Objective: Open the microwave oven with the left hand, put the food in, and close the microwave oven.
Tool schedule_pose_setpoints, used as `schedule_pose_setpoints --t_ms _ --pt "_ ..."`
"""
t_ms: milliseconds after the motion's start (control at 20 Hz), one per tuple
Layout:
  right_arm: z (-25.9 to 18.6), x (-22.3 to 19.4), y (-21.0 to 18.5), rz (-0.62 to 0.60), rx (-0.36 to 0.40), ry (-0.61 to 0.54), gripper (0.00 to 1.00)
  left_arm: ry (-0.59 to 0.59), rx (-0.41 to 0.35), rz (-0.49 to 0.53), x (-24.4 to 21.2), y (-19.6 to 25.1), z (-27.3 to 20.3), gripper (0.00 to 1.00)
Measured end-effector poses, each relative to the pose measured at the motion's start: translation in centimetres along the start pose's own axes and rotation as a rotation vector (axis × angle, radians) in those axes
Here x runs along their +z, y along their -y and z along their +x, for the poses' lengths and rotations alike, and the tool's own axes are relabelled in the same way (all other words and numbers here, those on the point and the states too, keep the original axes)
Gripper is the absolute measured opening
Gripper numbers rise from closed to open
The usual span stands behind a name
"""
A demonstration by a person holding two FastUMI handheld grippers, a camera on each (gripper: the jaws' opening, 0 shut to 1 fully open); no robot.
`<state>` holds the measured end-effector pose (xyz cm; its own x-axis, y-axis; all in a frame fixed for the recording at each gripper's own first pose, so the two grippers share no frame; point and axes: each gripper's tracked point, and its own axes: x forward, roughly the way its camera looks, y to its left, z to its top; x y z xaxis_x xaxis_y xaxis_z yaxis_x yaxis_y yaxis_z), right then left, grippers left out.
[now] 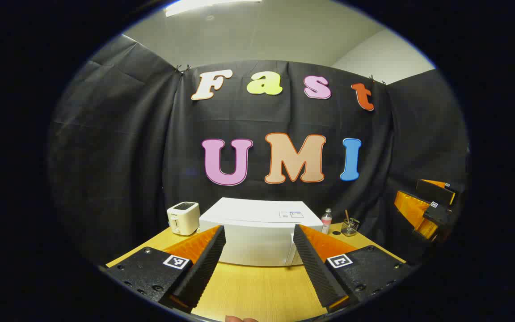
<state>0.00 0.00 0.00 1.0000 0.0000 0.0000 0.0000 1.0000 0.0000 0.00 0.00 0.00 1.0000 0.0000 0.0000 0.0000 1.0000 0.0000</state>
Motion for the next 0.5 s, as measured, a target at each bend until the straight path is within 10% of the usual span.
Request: schedule_pose_setpoints --t_ms 500 --pt "-0.4 -0.1 2.2 0.025 -0.030 -0.009 0.97 0.007 0.001 0.020 0.2 1.1 -0.5 0.96"
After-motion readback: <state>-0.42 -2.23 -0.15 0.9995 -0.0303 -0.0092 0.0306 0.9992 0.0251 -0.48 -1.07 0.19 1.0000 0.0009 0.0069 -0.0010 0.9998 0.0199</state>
